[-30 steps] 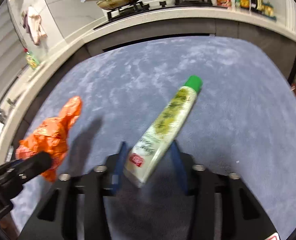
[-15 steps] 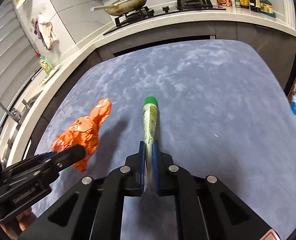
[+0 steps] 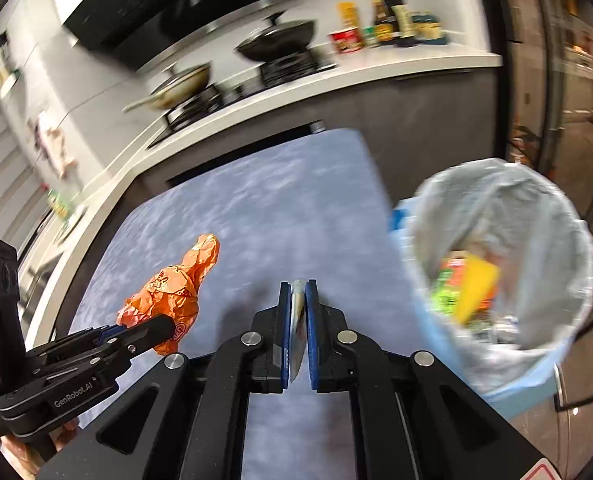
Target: Collect trash
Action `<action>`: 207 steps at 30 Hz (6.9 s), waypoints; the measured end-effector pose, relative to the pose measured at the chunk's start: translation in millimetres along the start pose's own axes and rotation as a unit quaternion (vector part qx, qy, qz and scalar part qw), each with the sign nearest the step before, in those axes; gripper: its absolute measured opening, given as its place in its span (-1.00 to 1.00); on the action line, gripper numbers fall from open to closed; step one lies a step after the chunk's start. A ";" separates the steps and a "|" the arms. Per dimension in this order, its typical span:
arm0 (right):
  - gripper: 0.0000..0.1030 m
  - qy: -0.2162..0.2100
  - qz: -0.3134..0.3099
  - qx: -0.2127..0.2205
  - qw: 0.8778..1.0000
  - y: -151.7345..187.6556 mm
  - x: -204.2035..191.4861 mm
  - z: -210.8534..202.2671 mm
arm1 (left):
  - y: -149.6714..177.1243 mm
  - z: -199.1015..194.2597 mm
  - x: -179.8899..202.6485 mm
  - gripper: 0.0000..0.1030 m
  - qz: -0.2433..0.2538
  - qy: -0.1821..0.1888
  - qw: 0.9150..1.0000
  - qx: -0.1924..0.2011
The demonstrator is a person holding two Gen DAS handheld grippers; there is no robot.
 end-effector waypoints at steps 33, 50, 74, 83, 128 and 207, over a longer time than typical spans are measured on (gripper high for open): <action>-0.76 0.083 0.098 0.022 0.991 -55.8 183.9 -13.0 | -57.1 139.5 190.4 -0.29 0.118 0.055 0.989 -0.067; -0.55 0.085 0.097 0.029 0.991 -51.7 180.2 -20.4 | -51.2 128.8 185.6 0.04 0.120 0.030 0.991 -0.056; -0.38 0.097 0.078 0.031 0.992 -33.0 157.8 -50.1 | -33.8 88.9 177.4 0.17 0.118 -0.005 0.992 -0.036; -0.13 0.121 0.065 0.025 0.990 -18.9 152.7 -62.1 | -21.2 72.1 167.0 0.45 0.112 -0.031 0.993 -0.031; 0.87 0.175 0.011 0.019 0.984 31.2 119.7 -86.8 | 37.9 21.1 114.0 0.81 0.071 -0.157 0.984 -0.055; 0.87 0.180 0.004 0.002 0.984 44.3 123.6 -80.7 | 46.3 26.4 114.5 0.82 0.063 -0.167 0.981 -0.071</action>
Point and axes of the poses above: each gripper's, at about its wrist camera, not at the fingertips, and z roughly the way its jaws point, x to its right, y to its underside, the point moved 5 cm from there along z, roughly the way its jaws point, and after that the axes turned 9 degrees about z, right-handed, at the moved point
